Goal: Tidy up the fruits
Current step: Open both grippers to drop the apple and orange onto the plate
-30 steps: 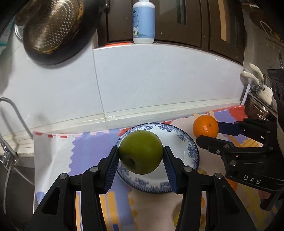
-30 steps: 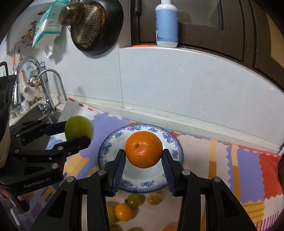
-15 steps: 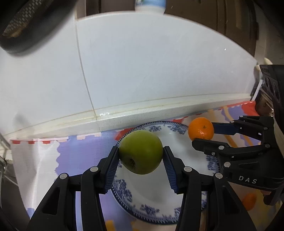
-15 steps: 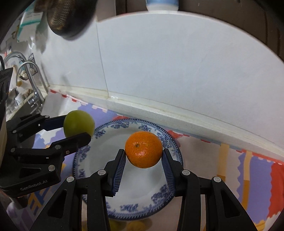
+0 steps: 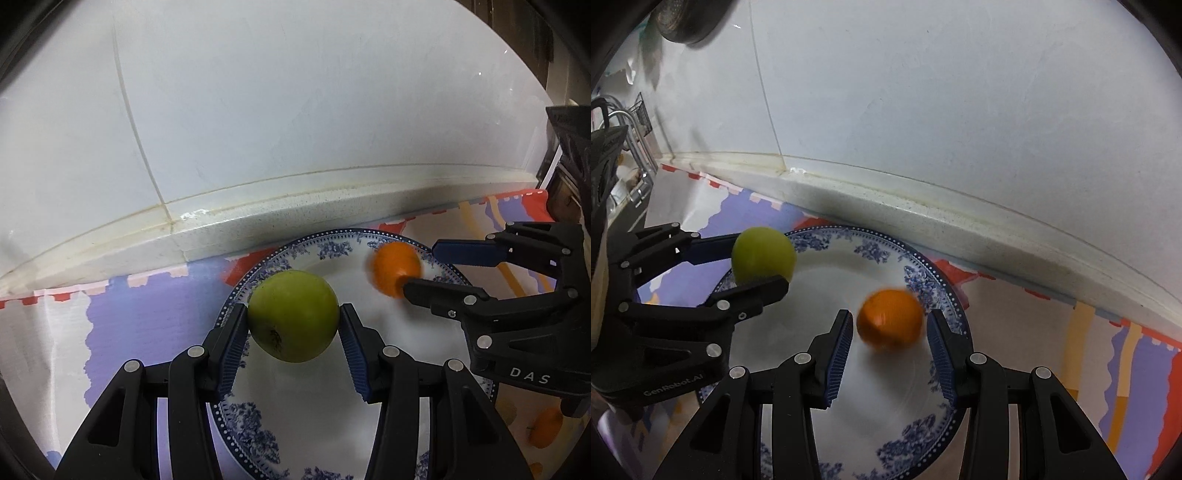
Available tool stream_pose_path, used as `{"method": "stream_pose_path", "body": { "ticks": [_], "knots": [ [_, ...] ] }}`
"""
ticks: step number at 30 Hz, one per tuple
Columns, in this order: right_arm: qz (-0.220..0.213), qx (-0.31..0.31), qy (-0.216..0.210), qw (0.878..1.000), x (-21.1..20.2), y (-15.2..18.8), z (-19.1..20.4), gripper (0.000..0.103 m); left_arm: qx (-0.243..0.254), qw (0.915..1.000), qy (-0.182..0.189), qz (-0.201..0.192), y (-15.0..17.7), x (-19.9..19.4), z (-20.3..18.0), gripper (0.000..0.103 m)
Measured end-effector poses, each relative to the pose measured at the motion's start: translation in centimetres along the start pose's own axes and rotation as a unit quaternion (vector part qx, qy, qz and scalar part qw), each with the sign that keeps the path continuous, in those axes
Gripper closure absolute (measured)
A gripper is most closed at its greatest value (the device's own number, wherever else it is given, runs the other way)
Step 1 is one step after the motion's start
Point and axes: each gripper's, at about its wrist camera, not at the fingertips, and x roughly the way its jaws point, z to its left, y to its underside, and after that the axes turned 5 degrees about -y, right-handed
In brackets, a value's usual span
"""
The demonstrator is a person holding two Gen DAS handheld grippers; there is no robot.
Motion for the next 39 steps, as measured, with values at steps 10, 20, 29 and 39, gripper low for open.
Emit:
{"method": "stream_pose_path", "body": {
  "ticks": [10,20,29,39],
  "knots": [
    [-0.007,0.003,0.004,1.000,-0.2,-0.1,0.0,0.060,0.003,0.9999,-0.001,-0.017,-0.2,-0.7,-0.1,0.045],
    [-0.040,0.019,0.004,0.999,-4.0,0.6,0.7,0.060,-0.009,0.9978,-0.019,-0.063,0.3,-6.3,0.0,0.033],
    [-0.103,0.044,0.039,0.993,-10.2,2.3,2.3,0.040,-0.025,0.9914,-0.030,-0.125,1.7,-13.4,-0.3,0.019],
    [-0.163,0.047,0.078,0.982,-17.4,5.7,5.5,0.026,-0.026,0.9835,-0.037,-0.175,4.8,-19.9,-1.1,0.003]
  ]
}}
